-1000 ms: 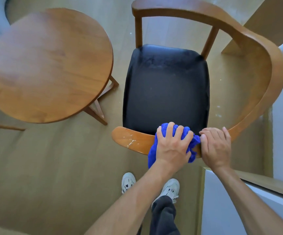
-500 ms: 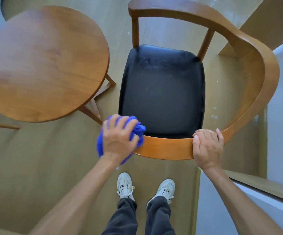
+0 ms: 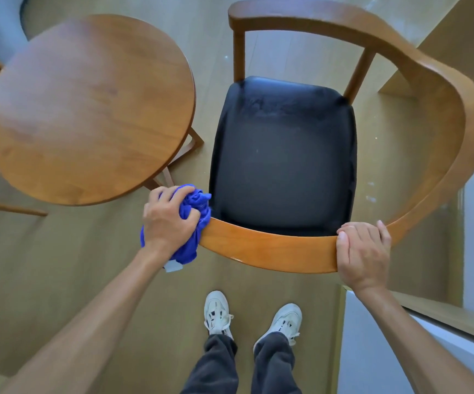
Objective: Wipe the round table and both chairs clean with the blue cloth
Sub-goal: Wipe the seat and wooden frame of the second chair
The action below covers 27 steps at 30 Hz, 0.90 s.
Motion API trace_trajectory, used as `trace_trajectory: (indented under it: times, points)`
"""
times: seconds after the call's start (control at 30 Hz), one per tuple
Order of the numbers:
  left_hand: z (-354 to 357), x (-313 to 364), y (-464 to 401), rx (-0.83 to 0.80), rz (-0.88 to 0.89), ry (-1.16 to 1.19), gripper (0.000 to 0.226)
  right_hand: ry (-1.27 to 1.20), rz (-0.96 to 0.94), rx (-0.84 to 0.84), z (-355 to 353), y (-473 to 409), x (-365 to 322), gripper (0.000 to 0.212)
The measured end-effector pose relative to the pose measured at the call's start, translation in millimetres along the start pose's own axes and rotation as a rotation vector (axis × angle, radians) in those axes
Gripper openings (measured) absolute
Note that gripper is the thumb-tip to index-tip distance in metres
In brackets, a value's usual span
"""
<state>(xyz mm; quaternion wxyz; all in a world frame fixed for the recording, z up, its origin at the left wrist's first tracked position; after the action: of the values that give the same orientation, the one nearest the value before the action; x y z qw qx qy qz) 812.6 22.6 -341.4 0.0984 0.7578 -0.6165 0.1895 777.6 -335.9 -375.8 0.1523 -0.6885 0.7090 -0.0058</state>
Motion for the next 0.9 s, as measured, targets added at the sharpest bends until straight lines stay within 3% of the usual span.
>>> trace_trajectory:
  times: [0.07,0.2,0.4,0.53,0.73,0.9]
  points:
    - [4,9,8,0.042,0.001,-0.01,0.04,0.005,0.005,0.0,0,1,-2,0.038]
    - [20,62,36,0.104,0.271,-0.104,0.034,0.016,-0.002,0.003,1,0,-2,0.038]
    - [65,178,84,-0.143,0.46,-0.052,0.034,0.05,-0.032,0.045,1,1,1,0.039]
    - [65,160,70,-0.129,0.573,-0.039,0.033,0.046,-0.041,0.035,-1,0,2,0.036]
    - [31,60,19,0.074,0.363,-0.097,0.038,0.014,0.002,-0.002,-2,0,-1,0.033]
    - [42,80,34,0.103,0.241,-0.143,0.034,-0.02,0.019,-0.003,-3,0,-2,0.032]
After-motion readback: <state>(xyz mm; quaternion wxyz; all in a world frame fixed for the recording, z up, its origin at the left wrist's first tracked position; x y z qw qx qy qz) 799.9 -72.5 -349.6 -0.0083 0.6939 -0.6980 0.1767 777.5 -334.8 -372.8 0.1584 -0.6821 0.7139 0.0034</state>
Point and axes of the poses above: each hand's wrist, its own y-axis away from the middle knuckle, its own z-axis out of the palm, x = y × z, the point moved 3 cm from there along -y, towards the middle knuckle, and after that the axes turned 4 degrees about x, right-handed, at the moved point
